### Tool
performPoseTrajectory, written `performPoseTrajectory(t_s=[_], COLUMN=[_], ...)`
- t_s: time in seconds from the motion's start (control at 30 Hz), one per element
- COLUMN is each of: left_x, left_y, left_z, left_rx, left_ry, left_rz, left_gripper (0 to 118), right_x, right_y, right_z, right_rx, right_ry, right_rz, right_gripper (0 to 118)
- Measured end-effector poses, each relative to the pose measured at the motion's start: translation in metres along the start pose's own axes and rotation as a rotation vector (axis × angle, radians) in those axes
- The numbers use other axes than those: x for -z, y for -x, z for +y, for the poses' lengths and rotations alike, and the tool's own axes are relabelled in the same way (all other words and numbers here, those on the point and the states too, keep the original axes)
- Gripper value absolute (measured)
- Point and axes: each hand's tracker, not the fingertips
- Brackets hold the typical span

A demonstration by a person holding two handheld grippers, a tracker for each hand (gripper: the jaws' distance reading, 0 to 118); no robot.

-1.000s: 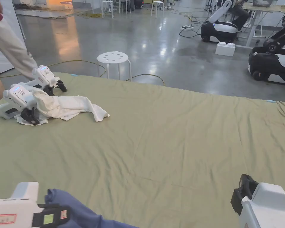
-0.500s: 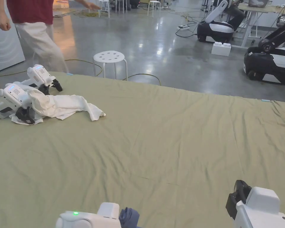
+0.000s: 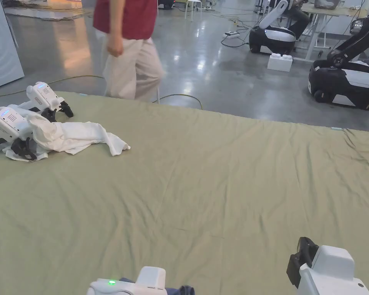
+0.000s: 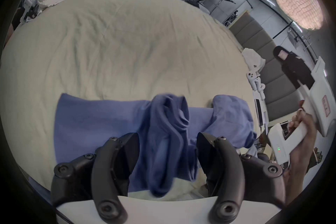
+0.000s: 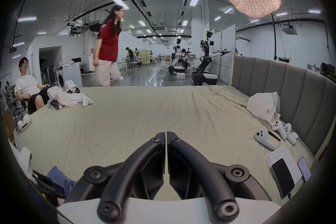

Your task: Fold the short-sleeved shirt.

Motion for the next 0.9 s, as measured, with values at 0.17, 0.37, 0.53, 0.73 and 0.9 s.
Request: performPoseTrajectory(t_s=[0.17,0.37,0.53,0.73,0.9], left_x=[-0.03,0.007,0.037,0.044,0.029], left_y=[0.015,0.023,0.008,-0.006,-0.002], left_z=[0.01,0.0,-0.022,-0.039,-0.033], left_rx=[-0.1,-0.074,-0.029,0.027,0.062], left_ry=[-0.095,0.008,0.117,0.085,0.081], left_rz=[-0.104,0.006,-0.088,-0.046,-0.062], left_gripper=[20,2,2,2,3], right_x=[-0.004,-0.006,-0.005,-0.006,-0.007], right_y=[-0.003,-0.004,-0.006,-0.007,-0.005], right_z=[0.002,0.0,-0.004,-0.008,-0.007], right_rx=[0.0,-0.003,-0.005,-0.006,-0.004], right_ry=[-0.007,-0.005,0.01,0.019,0.015], right_rz=[-0.005,-0.011,-0.013,-0.015,-0.01], right_gripper=[1,1,1,1,1])
